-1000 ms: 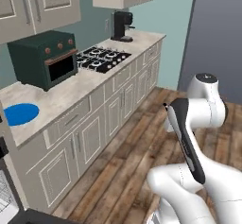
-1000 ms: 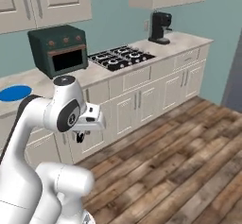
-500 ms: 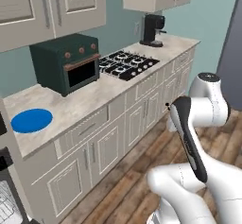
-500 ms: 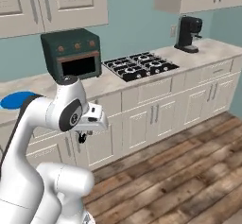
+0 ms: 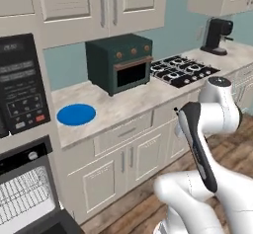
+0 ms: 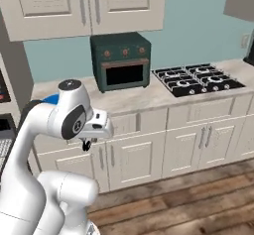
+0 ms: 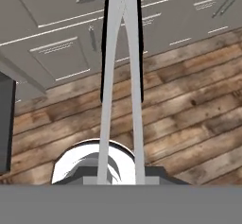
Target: Pick up the tongs from the counter and place them near the plate next to the oven.
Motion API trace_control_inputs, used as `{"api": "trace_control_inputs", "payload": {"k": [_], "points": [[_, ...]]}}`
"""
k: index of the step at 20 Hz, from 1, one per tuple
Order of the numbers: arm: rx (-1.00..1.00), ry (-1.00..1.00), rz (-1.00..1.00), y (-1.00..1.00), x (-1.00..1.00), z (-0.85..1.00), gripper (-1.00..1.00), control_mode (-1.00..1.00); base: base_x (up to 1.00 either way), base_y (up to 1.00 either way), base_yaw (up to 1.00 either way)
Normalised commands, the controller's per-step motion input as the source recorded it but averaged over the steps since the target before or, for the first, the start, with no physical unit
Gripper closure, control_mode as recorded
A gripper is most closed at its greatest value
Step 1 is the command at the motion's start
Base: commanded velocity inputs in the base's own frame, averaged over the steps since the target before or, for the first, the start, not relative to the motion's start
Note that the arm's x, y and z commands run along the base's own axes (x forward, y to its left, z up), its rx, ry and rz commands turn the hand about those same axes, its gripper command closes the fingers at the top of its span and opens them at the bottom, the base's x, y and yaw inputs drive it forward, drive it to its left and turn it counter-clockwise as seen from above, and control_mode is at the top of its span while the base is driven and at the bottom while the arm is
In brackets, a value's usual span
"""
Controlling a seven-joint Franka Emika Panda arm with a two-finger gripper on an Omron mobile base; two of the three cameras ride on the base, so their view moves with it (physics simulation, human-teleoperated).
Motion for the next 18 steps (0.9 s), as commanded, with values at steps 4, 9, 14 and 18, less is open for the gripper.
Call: {"api": "trace_control_inputs", "payload": {"k": [4, 9, 14, 18], "points": [[0.00, 0.00, 0.00, 0.00, 0.00, 0.00, 1.00, 1.00, 0.71, -0.24, 0.45], [0.00, 0.00, 0.00, 0.00, 0.00, 0.00, 1.00, 1.00, 0.84, -0.43, 0.39], [0.00, 0.00, 0.00, 0.00, 0.00, 0.00, 1.00, 1.00, 0.51, -0.26, 0.37], [0.00, 0.00, 0.00, 0.00, 0.00, 0.00, 1.00, 1.00, 0.34, -0.02, 0.36]]}}
